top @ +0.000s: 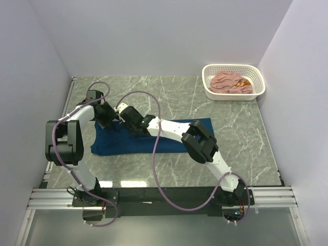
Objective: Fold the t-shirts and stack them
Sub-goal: Fold the tshirt
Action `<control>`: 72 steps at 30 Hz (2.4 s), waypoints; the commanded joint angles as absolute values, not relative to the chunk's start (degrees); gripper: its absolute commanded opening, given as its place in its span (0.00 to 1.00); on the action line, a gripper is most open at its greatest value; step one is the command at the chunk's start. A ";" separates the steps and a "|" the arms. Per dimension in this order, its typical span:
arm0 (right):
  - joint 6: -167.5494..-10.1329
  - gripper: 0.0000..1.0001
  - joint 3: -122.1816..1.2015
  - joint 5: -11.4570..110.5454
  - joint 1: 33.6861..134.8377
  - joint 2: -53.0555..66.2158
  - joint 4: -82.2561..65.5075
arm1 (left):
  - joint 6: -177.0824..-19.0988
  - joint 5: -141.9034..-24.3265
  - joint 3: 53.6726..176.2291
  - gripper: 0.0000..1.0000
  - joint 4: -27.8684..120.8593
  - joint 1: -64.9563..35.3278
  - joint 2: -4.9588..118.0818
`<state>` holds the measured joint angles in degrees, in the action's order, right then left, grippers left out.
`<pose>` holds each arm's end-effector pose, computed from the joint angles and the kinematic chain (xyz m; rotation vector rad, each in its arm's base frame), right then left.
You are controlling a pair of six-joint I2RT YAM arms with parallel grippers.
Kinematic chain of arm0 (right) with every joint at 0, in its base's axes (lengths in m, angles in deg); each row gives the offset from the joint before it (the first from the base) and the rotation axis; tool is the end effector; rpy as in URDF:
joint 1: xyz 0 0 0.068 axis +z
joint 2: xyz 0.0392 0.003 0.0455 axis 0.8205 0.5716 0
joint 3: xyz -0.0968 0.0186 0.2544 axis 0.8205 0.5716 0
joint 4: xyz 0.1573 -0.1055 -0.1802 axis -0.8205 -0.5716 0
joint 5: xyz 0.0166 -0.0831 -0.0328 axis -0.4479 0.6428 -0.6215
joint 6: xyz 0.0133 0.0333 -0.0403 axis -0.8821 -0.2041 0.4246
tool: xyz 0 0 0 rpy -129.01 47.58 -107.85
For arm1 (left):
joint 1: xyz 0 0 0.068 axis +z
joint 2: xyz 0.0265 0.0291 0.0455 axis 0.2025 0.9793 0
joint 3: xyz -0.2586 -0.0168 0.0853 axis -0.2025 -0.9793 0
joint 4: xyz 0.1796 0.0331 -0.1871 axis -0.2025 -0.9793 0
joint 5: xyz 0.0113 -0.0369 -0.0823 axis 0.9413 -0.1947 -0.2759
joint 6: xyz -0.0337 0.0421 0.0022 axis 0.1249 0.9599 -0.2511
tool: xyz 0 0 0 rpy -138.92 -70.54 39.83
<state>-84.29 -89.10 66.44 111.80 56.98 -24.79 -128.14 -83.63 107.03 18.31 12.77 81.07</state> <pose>0.2896 0.4298 0.1764 -1.0037 2.1283 0.3224 0.3513 0.0012 0.1832 -0.9344 2.5328 -0.4295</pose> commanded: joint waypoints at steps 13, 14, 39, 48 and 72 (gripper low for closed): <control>-80.88 0.36 -93.31 67.82 112.79 59.44 -26.85 | -127.29 -84.17 106.24 0.61 18.73 12.56 81.00; -80.97 0.37 -93.23 67.56 112.88 59.53 -26.94 | -127.29 -84.08 106.24 0.61 18.73 12.56 81.17; -85.53 0.17 -91.03 64.40 109.98 55.58 -24.22 | -127.20 -83.20 107.73 0.54 16.79 12.04 81.97; -88.09 0.00 -90.77 60.88 107.43 55.23 -23.78 | -127.55 -84.08 107.82 0.54 17.06 11.95 82.58; -89.32 0.00 -90.24 58.77 106.82 55.58 -22.81 | -128.17 -80.48 109.92 0.21 16.71 10.02 85.04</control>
